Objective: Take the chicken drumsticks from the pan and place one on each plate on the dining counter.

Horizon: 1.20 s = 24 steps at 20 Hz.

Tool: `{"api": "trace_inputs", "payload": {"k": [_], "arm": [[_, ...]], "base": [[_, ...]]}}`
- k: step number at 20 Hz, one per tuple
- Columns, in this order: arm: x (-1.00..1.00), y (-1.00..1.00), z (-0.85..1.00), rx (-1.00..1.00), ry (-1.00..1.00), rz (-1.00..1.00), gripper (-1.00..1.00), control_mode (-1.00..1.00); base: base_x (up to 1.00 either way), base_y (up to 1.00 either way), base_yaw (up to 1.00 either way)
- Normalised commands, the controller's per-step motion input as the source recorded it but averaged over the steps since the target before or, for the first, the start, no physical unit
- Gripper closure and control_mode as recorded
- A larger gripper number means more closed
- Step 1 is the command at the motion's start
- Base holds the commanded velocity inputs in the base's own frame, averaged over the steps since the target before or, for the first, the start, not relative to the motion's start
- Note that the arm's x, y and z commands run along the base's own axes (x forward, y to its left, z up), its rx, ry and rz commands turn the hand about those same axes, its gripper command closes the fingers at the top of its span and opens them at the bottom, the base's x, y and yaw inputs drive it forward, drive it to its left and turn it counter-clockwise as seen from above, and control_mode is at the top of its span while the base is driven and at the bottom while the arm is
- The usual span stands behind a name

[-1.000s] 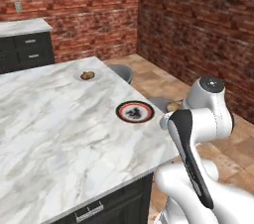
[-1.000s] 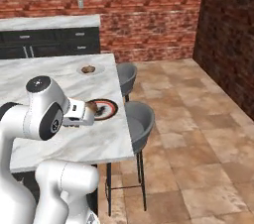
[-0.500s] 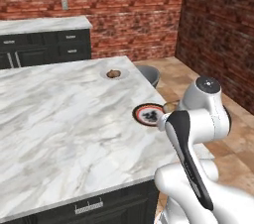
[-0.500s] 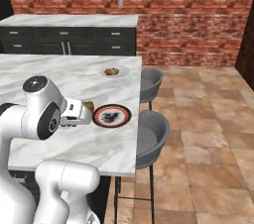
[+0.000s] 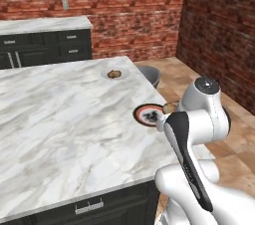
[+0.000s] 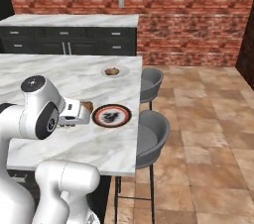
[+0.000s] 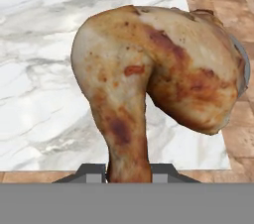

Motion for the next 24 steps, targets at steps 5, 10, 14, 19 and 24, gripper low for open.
{"api": "trace_inputs", "payload": {"k": [5, 10, 14, 19, 24], "arm": [[0.45, -0.13, -0.07, 0.00, 0.05, 0.00, 1.00, -1.00], [1.00, -0.28, -0.18, 0.02, 0.20, 0.00, 1.00, -1.00], [1.00, -0.25, -0.29, 0.00, 0.20, 0.00, 1.00, -1.00], [0.74, 0.03, -0.59, -0.01, -0.03, 0.00, 1.00, -1.00], [0.89, 0.03, -0.59, 0.00, -0.01, 0.00, 1.00, -1.00]], "base": [[0.11, -0.11, 0.00], [0.00, 0.00, 0.00], [0.00, 0.00, 0.00], [0.00, 0.00, 0.00], [0.00, 0.00, 0.00]]}}
